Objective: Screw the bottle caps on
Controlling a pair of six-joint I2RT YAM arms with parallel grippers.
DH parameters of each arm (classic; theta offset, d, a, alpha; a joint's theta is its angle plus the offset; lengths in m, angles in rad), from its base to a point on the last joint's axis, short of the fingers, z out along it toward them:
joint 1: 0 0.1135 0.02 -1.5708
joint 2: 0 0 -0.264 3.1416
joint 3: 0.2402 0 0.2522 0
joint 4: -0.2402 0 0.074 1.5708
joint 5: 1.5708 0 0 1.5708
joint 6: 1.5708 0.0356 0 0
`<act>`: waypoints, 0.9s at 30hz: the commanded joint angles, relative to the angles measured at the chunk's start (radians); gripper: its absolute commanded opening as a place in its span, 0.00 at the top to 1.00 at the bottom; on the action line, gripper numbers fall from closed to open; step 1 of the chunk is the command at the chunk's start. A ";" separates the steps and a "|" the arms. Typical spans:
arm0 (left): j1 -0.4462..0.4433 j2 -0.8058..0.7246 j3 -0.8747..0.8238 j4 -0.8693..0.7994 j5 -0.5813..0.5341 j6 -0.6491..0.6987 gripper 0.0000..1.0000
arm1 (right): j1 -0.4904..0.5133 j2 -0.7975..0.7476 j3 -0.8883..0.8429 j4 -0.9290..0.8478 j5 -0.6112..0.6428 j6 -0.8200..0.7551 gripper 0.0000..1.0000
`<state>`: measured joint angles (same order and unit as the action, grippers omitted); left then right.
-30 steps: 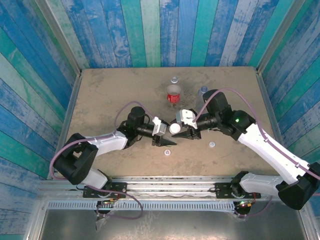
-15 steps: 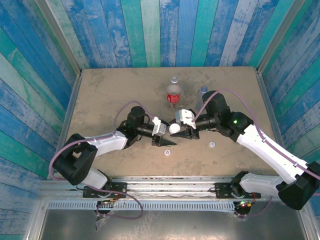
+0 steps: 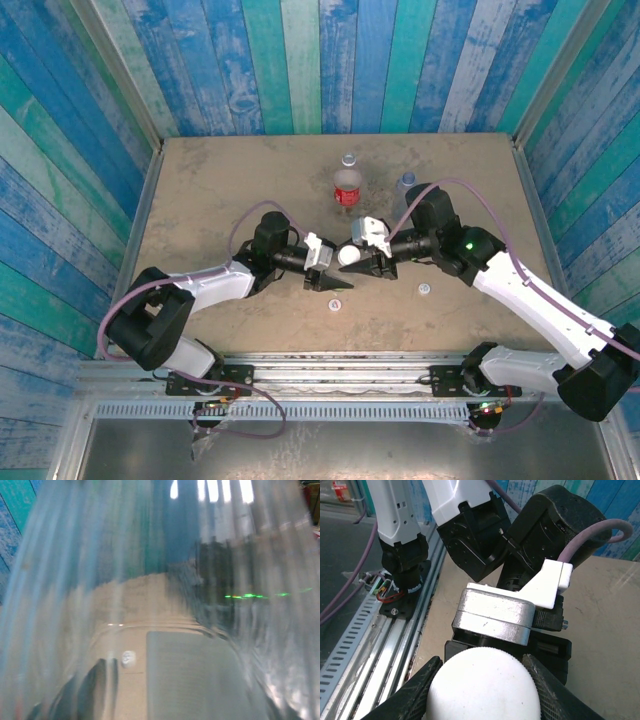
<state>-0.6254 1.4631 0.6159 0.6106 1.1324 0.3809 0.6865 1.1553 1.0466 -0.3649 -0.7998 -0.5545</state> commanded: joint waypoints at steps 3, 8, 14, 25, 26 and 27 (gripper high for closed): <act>-0.002 -0.024 -0.020 0.095 -0.295 -0.066 0.53 | 0.003 -0.003 -0.028 0.156 0.059 0.204 0.87; -0.002 -0.028 -0.042 0.159 -0.615 -0.092 0.52 | 0.021 0.011 -0.078 0.303 0.299 0.474 0.90; 0.000 -0.019 -0.044 0.162 -0.529 -0.069 0.52 | 0.060 -0.046 -0.109 0.303 0.375 0.435 0.64; 0.001 -0.030 -0.045 0.140 -0.122 -0.065 0.52 | 0.022 -0.125 -0.104 0.240 0.189 0.254 0.40; 0.001 -0.029 -0.040 0.122 -0.112 -0.059 0.51 | 0.022 -0.118 -0.094 0.226 0.163 0.244 0.40; 0.001 -0.029 -0.036 0.113 -0.103 -0.052 0.51 | 0.021 -0.110 -0.083 0.210 0.137 0.234 0.41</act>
<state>-0.6254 1.4628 0.5564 0.7654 0.9321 0.3096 0.7136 1.0336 0.9318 -0.1127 -0.5488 -0.2668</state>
